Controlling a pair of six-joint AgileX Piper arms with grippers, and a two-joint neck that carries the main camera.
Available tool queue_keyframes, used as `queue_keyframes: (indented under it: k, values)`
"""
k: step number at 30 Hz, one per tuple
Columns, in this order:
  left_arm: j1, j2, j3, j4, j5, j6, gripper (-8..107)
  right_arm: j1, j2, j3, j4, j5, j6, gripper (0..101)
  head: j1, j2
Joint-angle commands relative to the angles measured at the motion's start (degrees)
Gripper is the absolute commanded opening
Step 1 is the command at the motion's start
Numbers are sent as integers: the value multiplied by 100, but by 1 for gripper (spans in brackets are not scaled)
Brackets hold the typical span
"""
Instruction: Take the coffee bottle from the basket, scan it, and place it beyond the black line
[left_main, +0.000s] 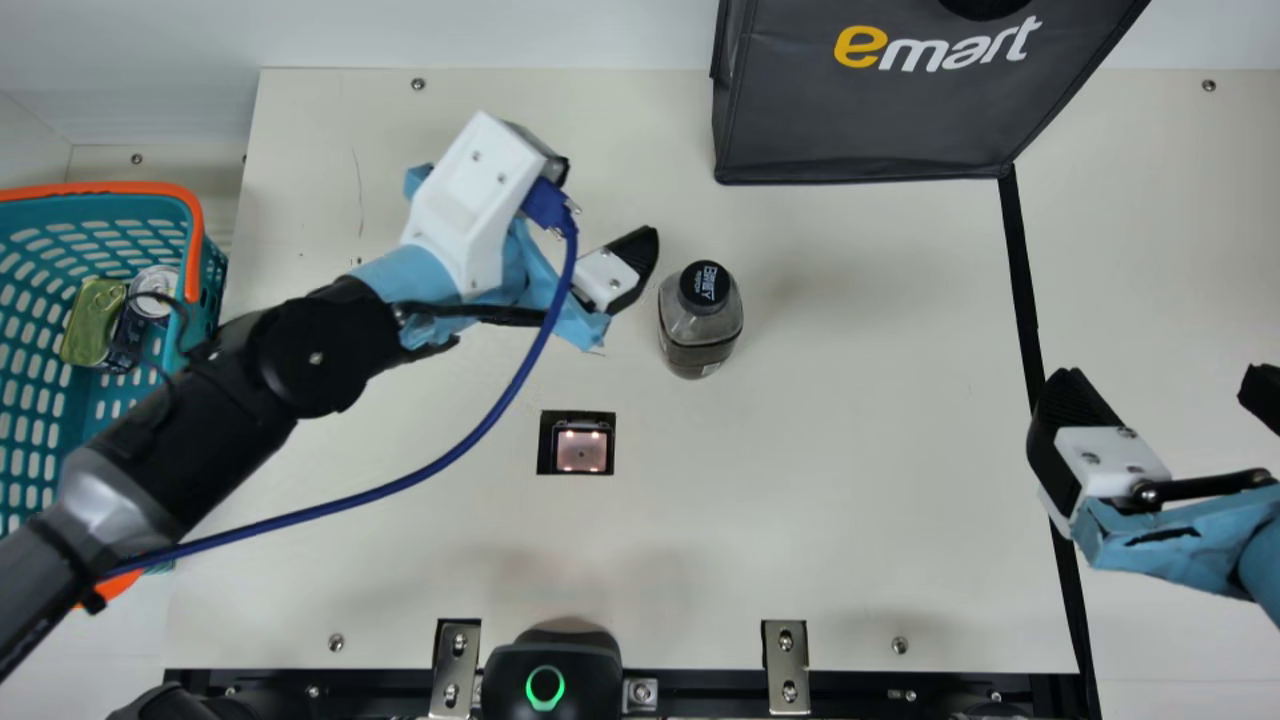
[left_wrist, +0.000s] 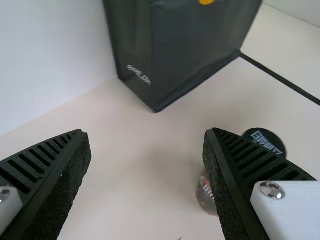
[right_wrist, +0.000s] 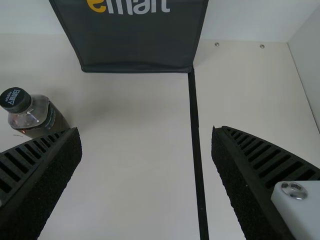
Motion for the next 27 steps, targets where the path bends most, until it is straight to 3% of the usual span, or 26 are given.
queue_keyframes:
  k: [1, 14, 27]
  values:
    - [79, -101, 83, 225, -66, -337, 90, 0, 0, 0, 0, 0, 0, 91, -148, 9]
    - [615, -637, 535, 1427, -260, -1669, 90, 0, 0, 0, 0, 0, 0, 91, -148, 9]
    - [1060, -1174, 753, 2542, -88, -2835, 90, 0, 0, 0, 0, 0, 0, 91, -148, 9]
